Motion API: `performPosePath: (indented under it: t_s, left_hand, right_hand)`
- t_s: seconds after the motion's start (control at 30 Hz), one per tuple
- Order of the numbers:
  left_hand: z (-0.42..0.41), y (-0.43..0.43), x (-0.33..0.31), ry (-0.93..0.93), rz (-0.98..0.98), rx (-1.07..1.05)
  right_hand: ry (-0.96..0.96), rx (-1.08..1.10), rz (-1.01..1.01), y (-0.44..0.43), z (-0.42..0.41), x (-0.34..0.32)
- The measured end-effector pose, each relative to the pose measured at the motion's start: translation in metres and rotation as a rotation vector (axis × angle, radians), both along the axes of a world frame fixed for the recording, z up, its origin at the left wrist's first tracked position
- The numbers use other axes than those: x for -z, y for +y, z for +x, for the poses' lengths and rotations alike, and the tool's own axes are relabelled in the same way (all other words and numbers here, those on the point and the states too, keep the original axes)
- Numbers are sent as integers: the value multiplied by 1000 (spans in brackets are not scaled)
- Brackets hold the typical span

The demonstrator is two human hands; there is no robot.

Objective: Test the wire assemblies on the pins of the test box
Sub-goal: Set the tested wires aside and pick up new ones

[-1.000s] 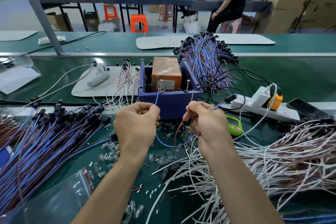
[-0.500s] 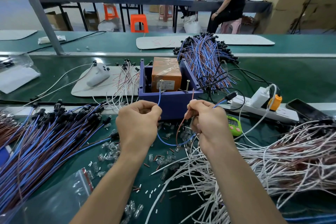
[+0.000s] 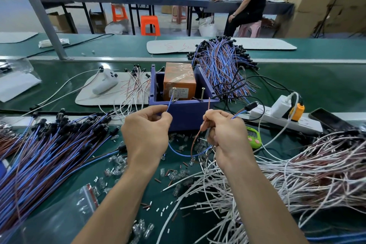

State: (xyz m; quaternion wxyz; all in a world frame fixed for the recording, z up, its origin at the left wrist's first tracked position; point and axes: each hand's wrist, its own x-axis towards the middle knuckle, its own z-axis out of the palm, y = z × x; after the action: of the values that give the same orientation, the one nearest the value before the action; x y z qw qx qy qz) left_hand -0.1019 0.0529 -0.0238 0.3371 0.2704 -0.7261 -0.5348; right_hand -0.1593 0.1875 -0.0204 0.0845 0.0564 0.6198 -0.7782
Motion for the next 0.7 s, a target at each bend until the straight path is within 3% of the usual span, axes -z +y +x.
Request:
performPosePath:
  t_s: [0.43,0.7]
  left_hand:
    - [-3,0,2,40,-67,17]
    - [-3,-3,5,43,-88,15]
  right_hand:
    - [-11,2,19,0,-2,-1]
    - [-3,-5,146,-3,-5,-8]
